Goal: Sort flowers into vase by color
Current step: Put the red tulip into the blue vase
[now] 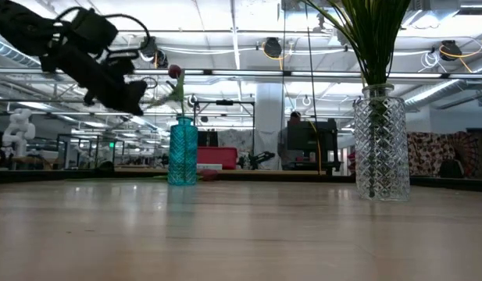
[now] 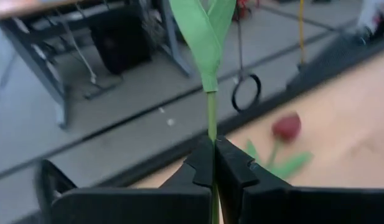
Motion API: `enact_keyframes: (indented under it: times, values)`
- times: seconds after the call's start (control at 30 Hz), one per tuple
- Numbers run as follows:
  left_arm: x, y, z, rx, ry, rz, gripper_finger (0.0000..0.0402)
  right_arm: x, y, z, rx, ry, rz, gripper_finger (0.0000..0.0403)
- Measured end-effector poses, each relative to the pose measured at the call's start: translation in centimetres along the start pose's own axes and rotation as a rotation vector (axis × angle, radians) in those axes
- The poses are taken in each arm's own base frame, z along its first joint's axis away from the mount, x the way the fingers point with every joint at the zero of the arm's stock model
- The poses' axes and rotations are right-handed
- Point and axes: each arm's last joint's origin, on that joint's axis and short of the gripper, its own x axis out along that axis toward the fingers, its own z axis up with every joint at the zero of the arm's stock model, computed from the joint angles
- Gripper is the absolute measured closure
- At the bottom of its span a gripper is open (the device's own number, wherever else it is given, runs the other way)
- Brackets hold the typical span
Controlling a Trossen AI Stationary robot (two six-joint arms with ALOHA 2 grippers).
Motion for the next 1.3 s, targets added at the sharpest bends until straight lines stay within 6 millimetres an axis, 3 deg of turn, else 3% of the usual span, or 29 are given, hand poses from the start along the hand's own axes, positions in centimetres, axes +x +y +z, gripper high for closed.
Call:
enact_keyframes:
  times: [0.3, 0.57, 0.87, 1.07, 1.3]
  values:
    - [-2.5, 0.9, 4.1, -0.037, -0.193, 0.007, 0.0395, -0.6, 1.9, 0.8, -0.016, -0.096, 0.082, 0.0243]
    - [-6.7, 0.9, 8.3, -0.010, -0.411, -0.063, 0.0394, -1.2, 2.8, 1.5, -0.058, -0.181, 0.115, 0.0243]
    - [-11.8, -0.1, 12.4, -0.008, -0.628, -0.418, 0.0394, -1.9, 2.8, 3.7, -0.030, -0.392, 0.096, 0.0243]
    - [-13.7, -1.8, 13.4, -0.035, -0.697, -0.676, 0.0393, 0.2, 3.5, 4.6, -0.027, -0.440, 0.006, 0.0243]
    - [-14.2, -5.2, 14.1, -0.033, -0.796, -0.870, 0.0393, 3.9, 4.9, 5.8, -0.014, -0.529, -0.044, 0.0243]
